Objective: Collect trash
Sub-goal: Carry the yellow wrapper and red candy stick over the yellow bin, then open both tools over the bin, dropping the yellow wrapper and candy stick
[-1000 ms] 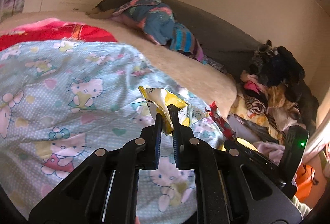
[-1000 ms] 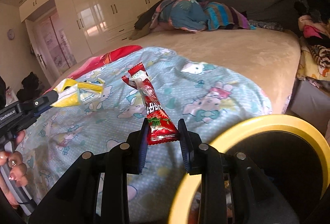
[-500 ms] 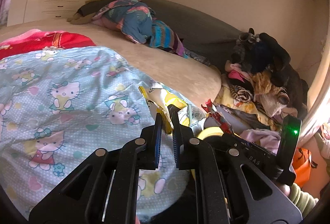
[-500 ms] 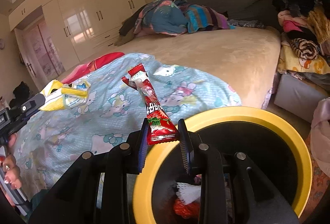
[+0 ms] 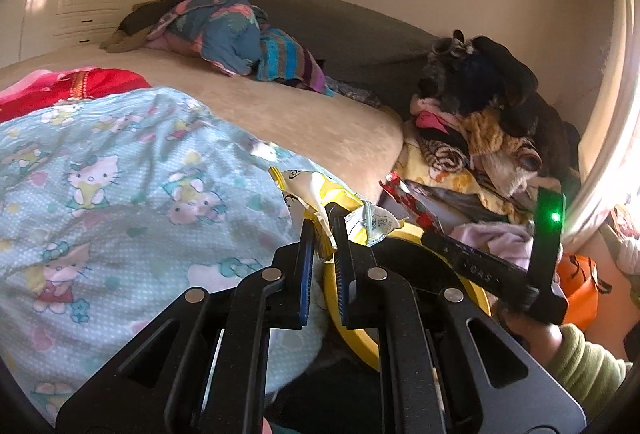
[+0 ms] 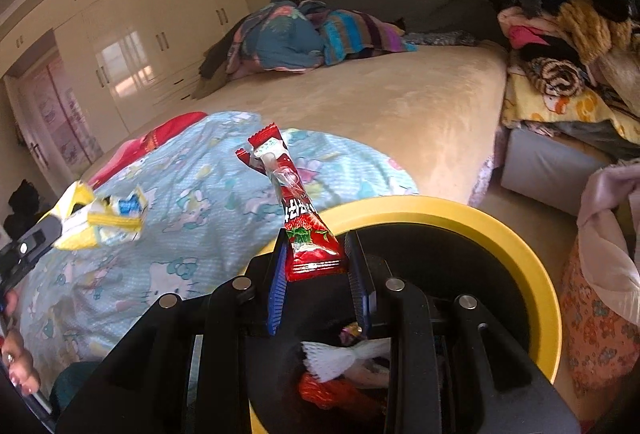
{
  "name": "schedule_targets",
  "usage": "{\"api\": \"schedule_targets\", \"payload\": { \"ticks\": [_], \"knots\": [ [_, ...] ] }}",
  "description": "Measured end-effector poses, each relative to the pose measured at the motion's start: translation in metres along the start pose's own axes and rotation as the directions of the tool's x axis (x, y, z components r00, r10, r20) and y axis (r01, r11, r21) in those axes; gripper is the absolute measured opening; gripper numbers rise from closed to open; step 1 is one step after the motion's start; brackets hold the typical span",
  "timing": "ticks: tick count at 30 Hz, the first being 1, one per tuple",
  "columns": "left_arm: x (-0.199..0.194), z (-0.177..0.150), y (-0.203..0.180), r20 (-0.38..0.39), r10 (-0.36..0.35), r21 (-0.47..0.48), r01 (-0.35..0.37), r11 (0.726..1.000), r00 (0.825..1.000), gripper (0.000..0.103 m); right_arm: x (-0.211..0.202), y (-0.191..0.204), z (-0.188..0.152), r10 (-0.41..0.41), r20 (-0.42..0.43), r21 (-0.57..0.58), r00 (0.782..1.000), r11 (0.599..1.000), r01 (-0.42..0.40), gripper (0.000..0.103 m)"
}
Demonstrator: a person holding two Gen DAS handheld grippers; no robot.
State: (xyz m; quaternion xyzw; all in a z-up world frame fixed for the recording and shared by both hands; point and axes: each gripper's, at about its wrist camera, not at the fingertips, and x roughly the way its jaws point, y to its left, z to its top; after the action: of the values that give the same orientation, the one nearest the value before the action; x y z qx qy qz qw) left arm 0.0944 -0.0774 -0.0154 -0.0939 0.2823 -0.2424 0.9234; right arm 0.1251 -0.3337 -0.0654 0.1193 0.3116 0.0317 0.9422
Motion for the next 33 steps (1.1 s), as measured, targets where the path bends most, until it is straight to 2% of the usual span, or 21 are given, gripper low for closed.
{"api": "schedule_targets", "payload": {
  "ticks": [14,21,33],
  "knots": [
    [0.019,-0.025,-0.055,-0.083,-0.037,0.125,0.047,0.991,0.996,0.007,-0.010,-0.056,-0.012,-0.082,-0.044,0.087,0.996,0.993,0.086,0.027],
    [0.032,-0.039,-0.075,-0.124,-0.040,0.187,0.063,0.980,0.991,0.007,-0.006,-0.074,-0.018,-0.083,-0.084,0.114,0.993,0.989,0.092,0.027],
    [0.080,-0.052,-0.085,-0.217,-0.010,0.213,0.057,0.975,0.976,0.007,0.008,-0.083,-0.029,-0.037,-0.151,0.159,0.988,0.985,0.061,0.028]
  ]
}}
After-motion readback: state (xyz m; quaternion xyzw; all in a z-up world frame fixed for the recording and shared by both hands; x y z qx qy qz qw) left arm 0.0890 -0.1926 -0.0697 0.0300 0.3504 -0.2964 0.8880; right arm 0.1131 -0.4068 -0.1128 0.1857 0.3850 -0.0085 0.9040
